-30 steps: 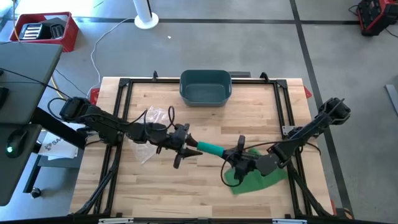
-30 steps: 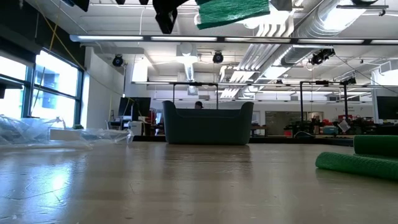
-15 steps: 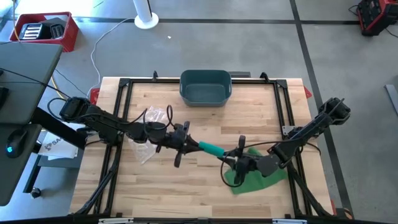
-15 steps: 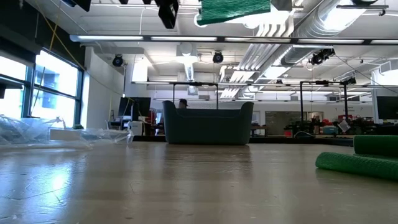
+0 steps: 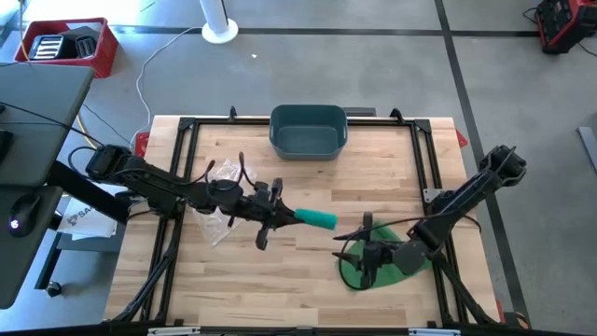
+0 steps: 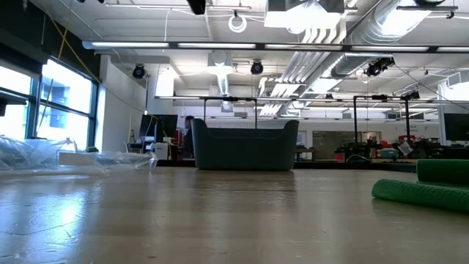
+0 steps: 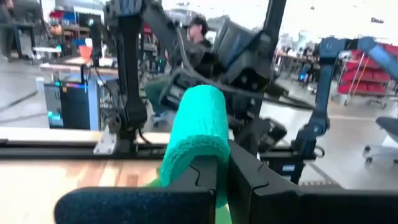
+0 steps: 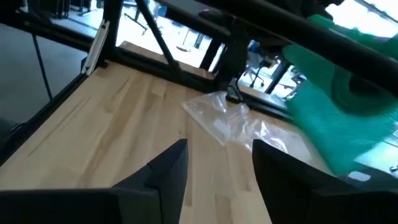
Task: Roll bandage
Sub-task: Roll the blue bandage
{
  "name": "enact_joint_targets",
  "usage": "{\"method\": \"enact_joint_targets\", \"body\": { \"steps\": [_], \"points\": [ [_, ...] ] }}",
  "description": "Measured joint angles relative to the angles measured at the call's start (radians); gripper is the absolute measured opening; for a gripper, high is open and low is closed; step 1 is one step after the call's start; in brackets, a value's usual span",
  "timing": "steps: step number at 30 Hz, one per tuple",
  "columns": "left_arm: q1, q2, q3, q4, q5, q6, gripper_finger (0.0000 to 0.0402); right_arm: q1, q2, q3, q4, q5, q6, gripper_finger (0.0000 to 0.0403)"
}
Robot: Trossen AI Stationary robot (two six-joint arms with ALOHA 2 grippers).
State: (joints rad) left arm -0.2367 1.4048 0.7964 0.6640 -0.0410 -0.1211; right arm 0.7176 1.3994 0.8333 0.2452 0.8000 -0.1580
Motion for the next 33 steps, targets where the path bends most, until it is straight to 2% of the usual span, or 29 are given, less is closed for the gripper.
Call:
{"method": "enact_joint_targets", "body": {
  "steps": [2,7,9,16,23,26,28,31,33],
  "points": [
    [-0.001,-0.006,0.0,-0.004,0.001,0.0,0.0004,0.009,0.0,0.0,0.021,0.055,-0.021,0.0172],
    [-0.008,-0.025,0.0,-0.005,0.003,0.001,0.0004,0.016,0.0,0.0,0.084,0.284,-0.069,0.0172],
    [-0.008,-0.026,0.0,-0.006,0.003,0.001,0.0004,0.005,0.0,0.0,0.14,0.315,-0.094,0.0174],
    [-0.008,-0.026,0.0,-0.001,0.003,0.011,0.0004,-0.083,0.0,0.0,0.207,0.153,-0.13,0.0187],
    [-0.008,-0.026,0.0,0.001,0.003,0.012,0.0004,-0.161,0.0,0.0,0.247,0.132,-0.164,0.0183],
    [-0.008,-0.026,0.0,0.018,0.005,0.012,0.0004,-0.186,0.0,0.0,0.243,0.108,-0.167,0.0152],
    [-0.008,-0.026,0.0,0.027,0.006,0.012,0.0004,-0.198,0.0,0.0,0.245,0.069,-0.184,0.0113],
    [-0.013,-0.03,0.0,0.037,0.005,0.017,0.0004,-0.208,0.0,0.0,0.245,0.022,-0.192,0.0033],
    [-0.016,-0.044,0.0,0.046,0.003,0.039,0.0004,-0.207,0.0,0.0,0.246,0.0,-0.191,0.0012]
  ]
}}
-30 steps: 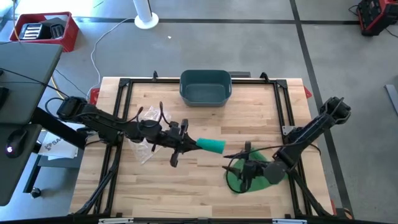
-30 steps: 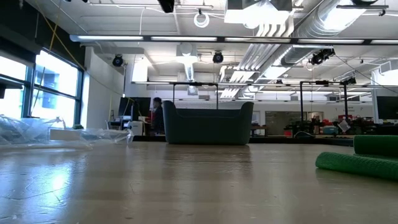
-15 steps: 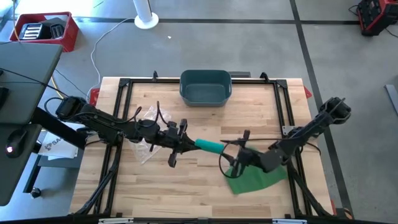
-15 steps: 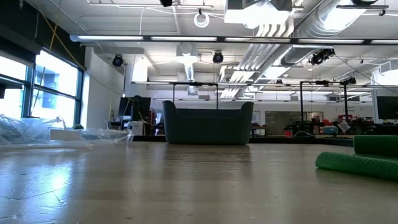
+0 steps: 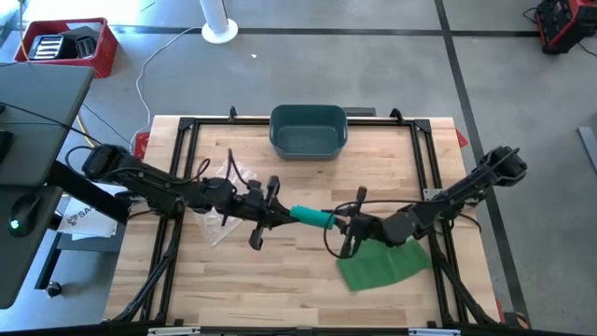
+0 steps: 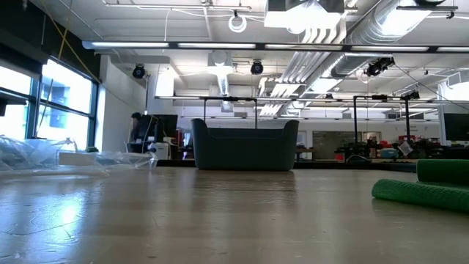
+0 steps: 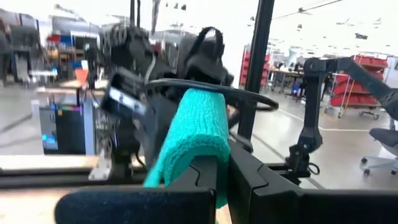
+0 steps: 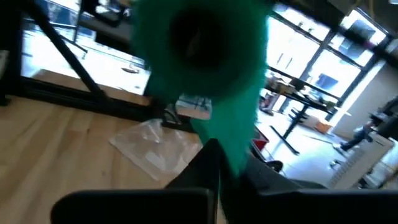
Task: Roll bandage
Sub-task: Roll the blue bandage
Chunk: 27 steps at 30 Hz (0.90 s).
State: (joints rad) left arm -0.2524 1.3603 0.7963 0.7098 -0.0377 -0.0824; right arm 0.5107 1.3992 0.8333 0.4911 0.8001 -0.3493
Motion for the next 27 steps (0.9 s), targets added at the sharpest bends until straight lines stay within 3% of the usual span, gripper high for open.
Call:
{"method": "enact_joint_targets", "body": {
  "steps": [12,21,27],
  "points": [
    [-0.02,-0.072,0.0,-0.078,-0.19,0.121,0.0003,0.055,0.079,0.0,0.124,-0.144,0.0,0.0],
    [-0.035,-0.057,0.0,-0.123,-0.195,0.156,0.0003,0.08,0.086,0.0,0.342,-0.211,-0.027,0.0],
    [-0.073,-0.056,0.0,-0.06,-0.184,0.221,0.0003,0.066,0.085,0.0,0.252,-0.188,0.034,0.0]
  ]
}}
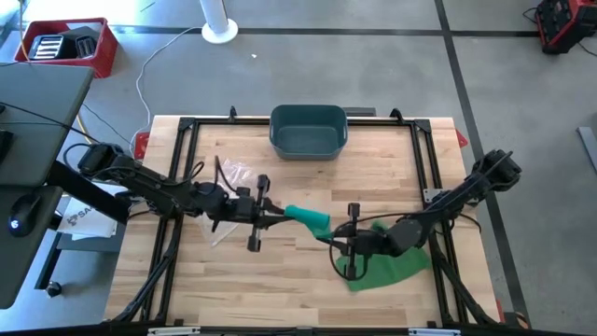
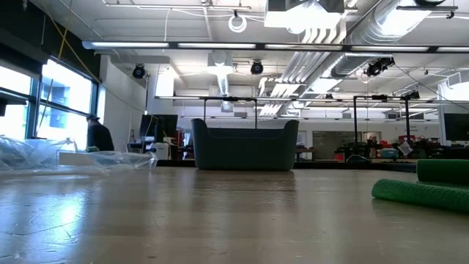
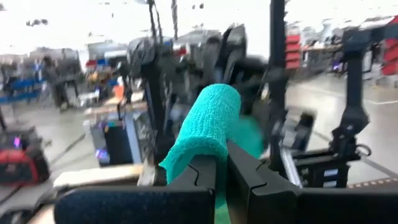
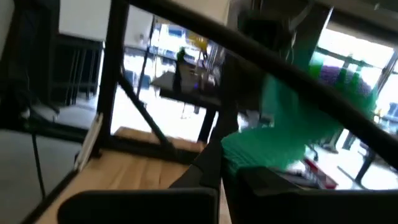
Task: Roll bandage
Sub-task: Roll the blue bandage
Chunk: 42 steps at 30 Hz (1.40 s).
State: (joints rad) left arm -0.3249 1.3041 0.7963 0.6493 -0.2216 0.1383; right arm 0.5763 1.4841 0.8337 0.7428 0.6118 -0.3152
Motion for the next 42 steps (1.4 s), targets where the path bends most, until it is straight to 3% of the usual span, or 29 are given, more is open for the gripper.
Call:
{"method": "enact_joint_targets", "body": {
  "steps": [6,11,15,19,25,35,42],
  "points": [
    [-0.029,0.0,0.0,0.063,0.056,0.023,0.0003,-0.028,0.0,0.0,-0.08,0.01,0.039,0.0019],
    [-0.051,0.0,0.0,0.093,0.06,0.024,0.0003,-0.063,0.0,0.0,-0.066,0.006,-0.021,0.0102],
    [-0.058,0.0,0.0,0.112,0.062,0.031,0.0003,-0.092,0.0,0.0,-0.024,-0.091,-0.023,0.0171],
    [-0.058,0.0,0.0,0.121,0.062,0.031,0.0003,-0.108,0.027,0.02,0.016,-0.127,0.021,0.0198],
    [-0.058,0.0,0.0,0.126,0.063,0.042,0.0003,-0.111,0.112,0.1,0.09,-0.088,-0.061,0.0186],
    [-0.063,0.0,0.0,0.13,0.063,0.057,0.0003,-0.105,0.132,0.145,0.099,-0.04,-0.063,0.0097],
    [-0.077,-0.005,0.0,0.123,0.023,0.085,0.0003,-0.043,0.132,0.145,0.039,0.102,-0.102,0.0074]
  ]
}}
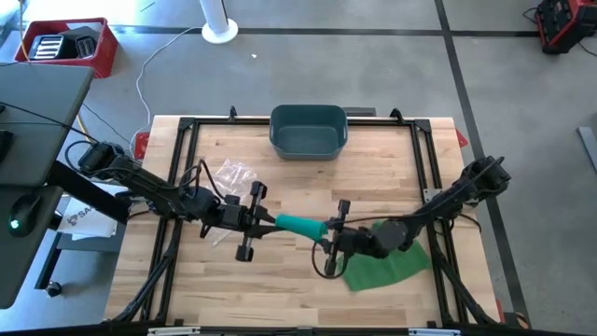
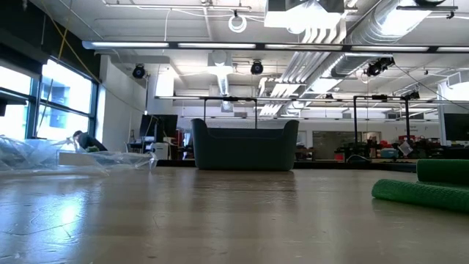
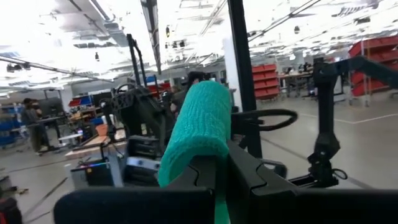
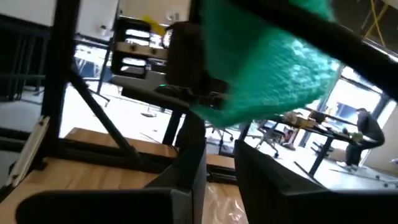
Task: Roll bandage
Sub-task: Roll the blue bandage
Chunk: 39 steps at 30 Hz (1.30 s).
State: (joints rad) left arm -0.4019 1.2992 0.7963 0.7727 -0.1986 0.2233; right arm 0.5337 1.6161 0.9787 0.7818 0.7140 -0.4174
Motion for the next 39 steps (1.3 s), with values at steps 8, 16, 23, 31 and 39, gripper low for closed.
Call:
{"method": "enact_joint_targets", "body": {
  "steps": [8,16,23,31,39],
  "points": [
    [-0.019,-0.012,0.0,0.01,-0.009,0.031,0.0003,0.054,-0.025,0.001,0.033,0.012,-0.034,0.0169],
    [-0.018,-0.012,0.0,0.012,-0.022,0.033,0.0003,-0.008,-0.025,0.018,0.063,-0.129,0.101,0.0214],
    [-0.018,-0.012,0.0,0.018,-0.025,0.036,0.0003,-0.046,-0.025,0.029,0.071,-0.104,0.147,0.016],
    [-0.036,-0.013,0.0,0.053,-0.109,0.115,0.0003,-0.052,-0.024,0.029,0.048,-0.075,0.148,0.0009],
    [-0.076,-0.013,0.0,0.063,-0.199,0.19,0.0003,-0.033,-0.024,0.029,0.011,-0.285,0.145,0.0003]
  ]
}}
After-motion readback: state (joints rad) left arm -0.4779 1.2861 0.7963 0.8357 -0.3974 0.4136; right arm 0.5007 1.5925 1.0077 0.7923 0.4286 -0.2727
